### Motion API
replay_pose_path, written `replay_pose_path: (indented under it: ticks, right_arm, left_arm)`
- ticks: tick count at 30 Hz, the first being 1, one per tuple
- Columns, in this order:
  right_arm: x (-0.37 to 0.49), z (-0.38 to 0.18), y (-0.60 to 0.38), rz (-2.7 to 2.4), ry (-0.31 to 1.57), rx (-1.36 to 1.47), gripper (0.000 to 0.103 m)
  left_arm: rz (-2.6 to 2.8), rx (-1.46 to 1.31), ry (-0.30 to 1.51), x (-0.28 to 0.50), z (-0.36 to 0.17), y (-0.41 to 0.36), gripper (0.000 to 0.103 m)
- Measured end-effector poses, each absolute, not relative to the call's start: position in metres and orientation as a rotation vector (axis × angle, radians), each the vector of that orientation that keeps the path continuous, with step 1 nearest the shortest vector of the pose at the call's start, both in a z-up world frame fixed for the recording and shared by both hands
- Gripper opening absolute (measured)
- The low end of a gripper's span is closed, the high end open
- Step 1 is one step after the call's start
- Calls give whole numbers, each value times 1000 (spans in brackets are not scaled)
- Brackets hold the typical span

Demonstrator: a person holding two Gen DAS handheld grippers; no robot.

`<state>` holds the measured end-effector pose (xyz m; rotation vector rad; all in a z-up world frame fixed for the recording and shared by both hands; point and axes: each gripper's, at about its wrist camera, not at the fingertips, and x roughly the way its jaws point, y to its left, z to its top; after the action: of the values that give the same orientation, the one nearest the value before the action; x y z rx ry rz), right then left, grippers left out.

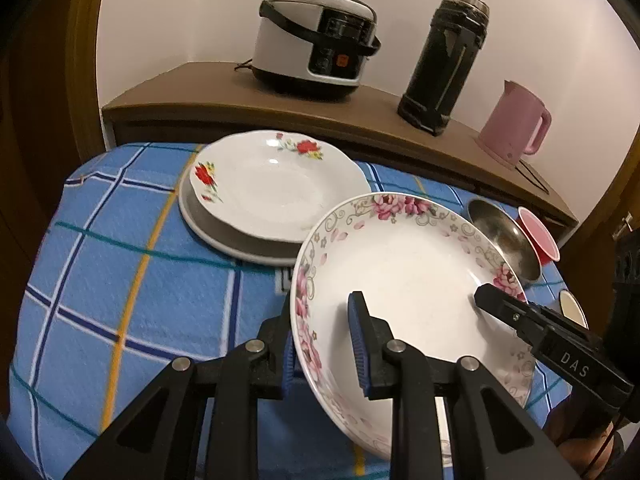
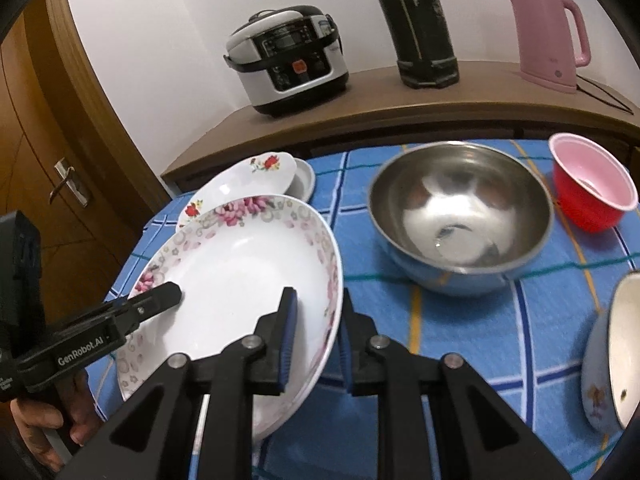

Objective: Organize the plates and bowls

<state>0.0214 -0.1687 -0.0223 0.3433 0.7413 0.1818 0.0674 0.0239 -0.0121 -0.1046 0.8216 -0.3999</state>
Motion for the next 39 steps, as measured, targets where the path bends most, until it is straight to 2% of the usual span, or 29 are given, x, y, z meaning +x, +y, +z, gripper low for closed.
replay_pose_path:
  ticks: [15,39]
  right_arm:
    - [92,-8,-147,220,729,341,19]
    - [192,-33,-123,172,749,324,19]
  left_arm:
    - [-342,-163,788,129,-3,51,26]
    - [-310,-168,829,222,-31,61,26]
